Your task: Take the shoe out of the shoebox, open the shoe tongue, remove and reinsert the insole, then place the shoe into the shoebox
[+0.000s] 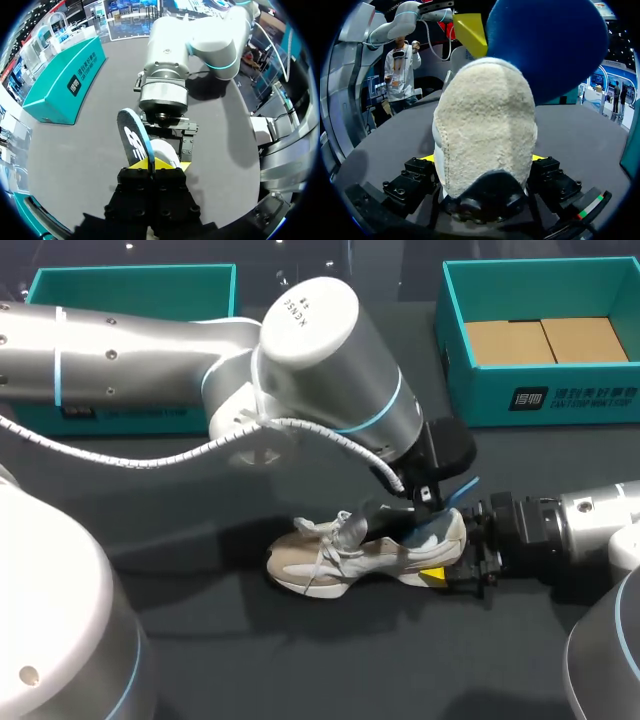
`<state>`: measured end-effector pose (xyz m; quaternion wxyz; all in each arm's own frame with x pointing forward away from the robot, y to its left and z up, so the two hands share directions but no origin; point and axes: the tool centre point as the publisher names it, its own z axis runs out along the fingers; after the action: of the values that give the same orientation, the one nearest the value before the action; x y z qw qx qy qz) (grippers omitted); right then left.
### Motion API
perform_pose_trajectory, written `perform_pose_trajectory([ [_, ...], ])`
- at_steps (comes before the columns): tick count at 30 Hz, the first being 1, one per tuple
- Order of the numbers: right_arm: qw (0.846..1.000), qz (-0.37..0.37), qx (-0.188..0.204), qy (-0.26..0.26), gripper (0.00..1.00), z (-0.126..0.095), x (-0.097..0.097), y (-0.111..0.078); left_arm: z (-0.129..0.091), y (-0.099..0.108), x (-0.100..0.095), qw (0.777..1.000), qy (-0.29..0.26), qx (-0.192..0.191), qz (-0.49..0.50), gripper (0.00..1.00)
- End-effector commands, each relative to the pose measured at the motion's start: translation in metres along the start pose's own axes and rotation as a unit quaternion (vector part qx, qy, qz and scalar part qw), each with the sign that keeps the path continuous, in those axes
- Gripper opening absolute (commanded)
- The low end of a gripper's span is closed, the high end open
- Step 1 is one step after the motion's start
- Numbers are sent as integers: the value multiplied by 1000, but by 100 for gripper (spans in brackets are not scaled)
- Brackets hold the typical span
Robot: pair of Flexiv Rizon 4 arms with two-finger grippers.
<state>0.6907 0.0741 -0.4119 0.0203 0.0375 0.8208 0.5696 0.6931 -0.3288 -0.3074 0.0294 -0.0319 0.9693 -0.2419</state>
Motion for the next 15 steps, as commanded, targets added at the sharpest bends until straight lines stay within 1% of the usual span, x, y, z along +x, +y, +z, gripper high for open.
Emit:
perform_pose_trajectory([
  [1, 1000, 0, 2, 0, 0, 1, 1, 0, -3, -7, 9, 1000, -29, -2, -1, 0],
  [7, 1000, 0, 2, 0, 0, 1, 1, 0, -4, -18, 14, 998, -65, 0, 0, 0],
  [14, 1000, 0, 2, 0, 0, 1, 1, 0, -4, -17, 23, 995, -102, -2, -1, 0],
  [15, 1000, 0, 2, 0, 0, 1, 1, 0, -4, -16, 24, 994, -108, -2, -3, 4],
])
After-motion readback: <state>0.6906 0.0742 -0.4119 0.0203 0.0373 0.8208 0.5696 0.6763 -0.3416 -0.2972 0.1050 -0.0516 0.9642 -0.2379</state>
